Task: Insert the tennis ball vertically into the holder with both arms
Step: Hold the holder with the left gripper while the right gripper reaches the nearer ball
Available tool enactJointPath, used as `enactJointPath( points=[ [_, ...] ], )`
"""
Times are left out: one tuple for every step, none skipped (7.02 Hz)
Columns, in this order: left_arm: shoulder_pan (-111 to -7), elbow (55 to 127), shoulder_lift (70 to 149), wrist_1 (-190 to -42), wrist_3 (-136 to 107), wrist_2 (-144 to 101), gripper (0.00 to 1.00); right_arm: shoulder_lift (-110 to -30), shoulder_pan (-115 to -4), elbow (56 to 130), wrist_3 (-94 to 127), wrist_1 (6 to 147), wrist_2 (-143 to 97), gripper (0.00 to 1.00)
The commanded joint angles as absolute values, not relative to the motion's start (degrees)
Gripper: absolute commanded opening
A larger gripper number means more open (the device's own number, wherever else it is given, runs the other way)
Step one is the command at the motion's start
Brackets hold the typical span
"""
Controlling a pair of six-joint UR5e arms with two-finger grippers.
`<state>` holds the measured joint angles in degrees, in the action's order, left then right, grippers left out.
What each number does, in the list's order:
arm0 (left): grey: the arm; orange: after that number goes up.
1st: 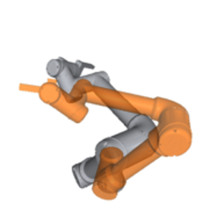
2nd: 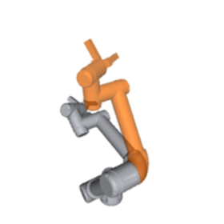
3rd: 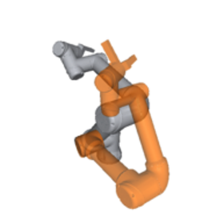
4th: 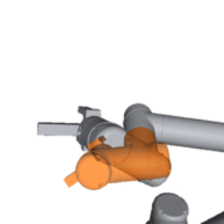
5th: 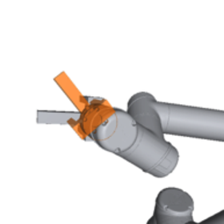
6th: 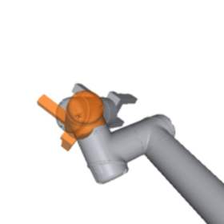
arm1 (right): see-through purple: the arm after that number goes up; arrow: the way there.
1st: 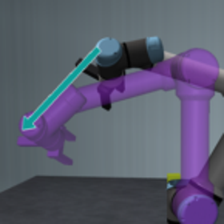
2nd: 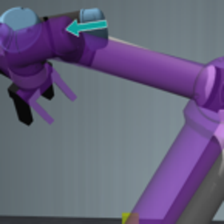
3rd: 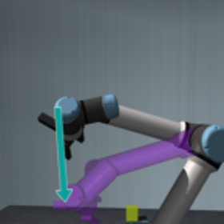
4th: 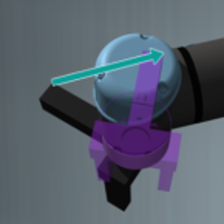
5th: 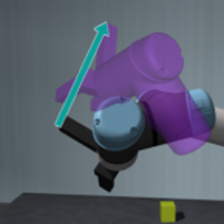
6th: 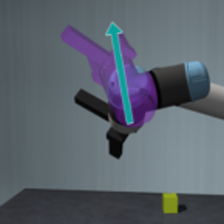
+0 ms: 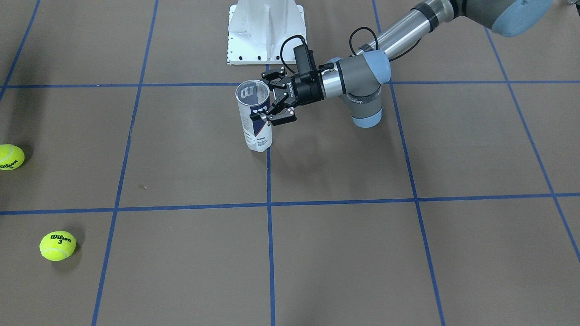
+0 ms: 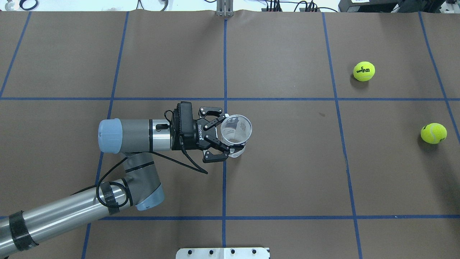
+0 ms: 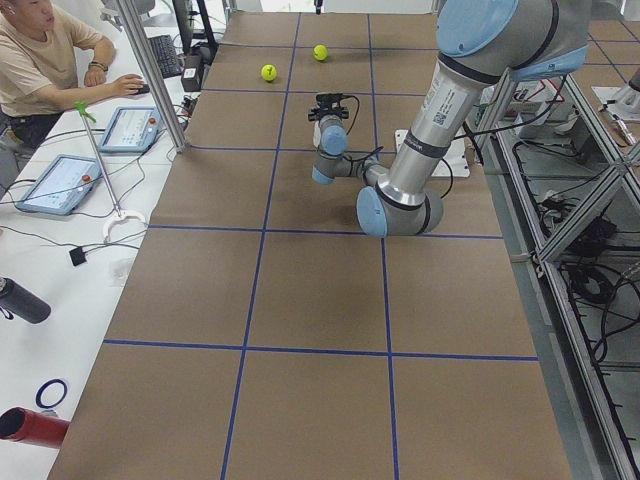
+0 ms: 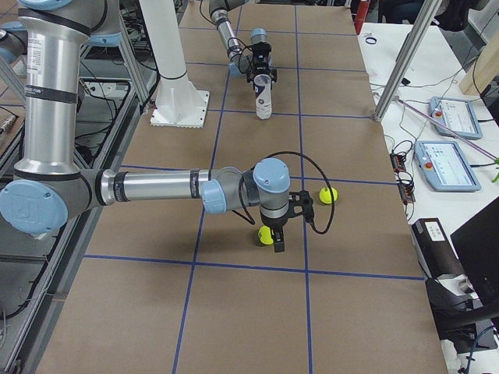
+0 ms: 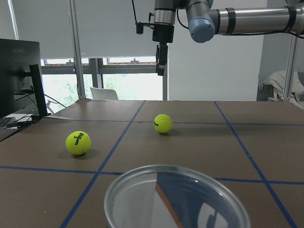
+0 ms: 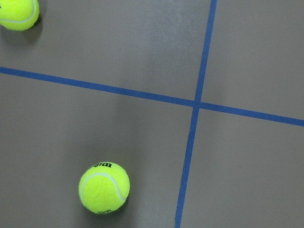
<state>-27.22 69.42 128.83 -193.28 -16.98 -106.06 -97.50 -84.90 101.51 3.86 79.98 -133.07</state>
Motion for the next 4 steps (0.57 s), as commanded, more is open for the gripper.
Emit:
enactJointPath(
  points=[
    [-27.5,69.5,128.7,-192.7,-22.3,-106.2,0.80,-97.4,-84.9,101.5,4.0,80.0,-133.1,1.00],
    [-27.7,69.5,128.7,-190.6,-22.2,-106.2,0.80,-97.4,-84.8,101.6,4.1,80.0,-133.2,1.00],
    [-27.7,69.9,128.7,-190.7,-22.3,-106.2,0.81,-97.3,-84.7,101.8,4.9,80.0,-133.2,1.00],
    [-27.8,70.3,128.6,-190.7,-22.3,-106.2,0.81,-97.2,-83.6,102.9,9.3,79.5,-133.9,0.99]
  ],
)
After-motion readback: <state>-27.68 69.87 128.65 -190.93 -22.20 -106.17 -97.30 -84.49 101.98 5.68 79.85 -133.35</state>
